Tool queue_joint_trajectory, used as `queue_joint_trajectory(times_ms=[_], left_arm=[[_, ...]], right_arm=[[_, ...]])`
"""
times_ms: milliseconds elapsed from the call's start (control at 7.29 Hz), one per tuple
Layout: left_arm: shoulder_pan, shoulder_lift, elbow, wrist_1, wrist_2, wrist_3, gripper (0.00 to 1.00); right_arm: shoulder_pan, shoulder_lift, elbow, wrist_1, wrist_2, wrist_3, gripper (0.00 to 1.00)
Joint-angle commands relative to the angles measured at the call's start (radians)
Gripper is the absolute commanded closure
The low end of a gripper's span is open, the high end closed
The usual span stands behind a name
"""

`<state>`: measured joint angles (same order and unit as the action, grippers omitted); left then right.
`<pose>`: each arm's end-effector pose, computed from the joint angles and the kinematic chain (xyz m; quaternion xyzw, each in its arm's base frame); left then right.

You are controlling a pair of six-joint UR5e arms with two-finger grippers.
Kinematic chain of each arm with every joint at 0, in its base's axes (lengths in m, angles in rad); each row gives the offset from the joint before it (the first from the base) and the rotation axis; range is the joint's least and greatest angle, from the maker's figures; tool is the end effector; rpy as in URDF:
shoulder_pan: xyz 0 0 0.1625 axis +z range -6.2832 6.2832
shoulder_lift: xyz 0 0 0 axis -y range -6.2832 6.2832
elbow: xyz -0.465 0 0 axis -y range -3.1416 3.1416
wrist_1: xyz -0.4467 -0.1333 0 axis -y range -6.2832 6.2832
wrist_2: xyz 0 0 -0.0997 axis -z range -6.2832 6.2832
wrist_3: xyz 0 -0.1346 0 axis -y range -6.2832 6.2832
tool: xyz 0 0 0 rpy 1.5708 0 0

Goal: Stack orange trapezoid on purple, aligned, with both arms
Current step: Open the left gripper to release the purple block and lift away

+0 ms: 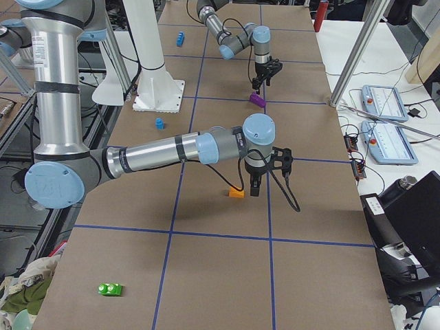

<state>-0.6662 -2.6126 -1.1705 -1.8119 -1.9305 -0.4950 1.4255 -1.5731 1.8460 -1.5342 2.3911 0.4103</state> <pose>0.6702 -0.6361 0.1329 0.2173 0.3944 0.2557 0.8555 -0.0454 -0.5513 0.5642 0.0279 -0.4176 0.0588 0.9063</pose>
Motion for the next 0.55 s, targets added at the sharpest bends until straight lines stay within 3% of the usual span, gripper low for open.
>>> queue_joint_trajectory(times_ms=[0, 137, 412], left_arm=[[-0.085, 0.005, -0.111, 0.146, -0.087, -0.013, 0.0], [-0.108, 0.008, -0.191, 0.254, -0.09, -0.008, 0.0], [-0.153, 0.049, -0.283, 0.341, -0.1, -0.001, 0.0]], right_arm=[[-0.168, -0.065, 0.019, 0.238, -0.133, 0.25, 0.0], [-0.209, -0.091, 0.009, 0.317, -0.135, 0.28, 0.0], [-0.304, -0.105, -0.017, 0.332, -0.165, 0.283, 0.0]])
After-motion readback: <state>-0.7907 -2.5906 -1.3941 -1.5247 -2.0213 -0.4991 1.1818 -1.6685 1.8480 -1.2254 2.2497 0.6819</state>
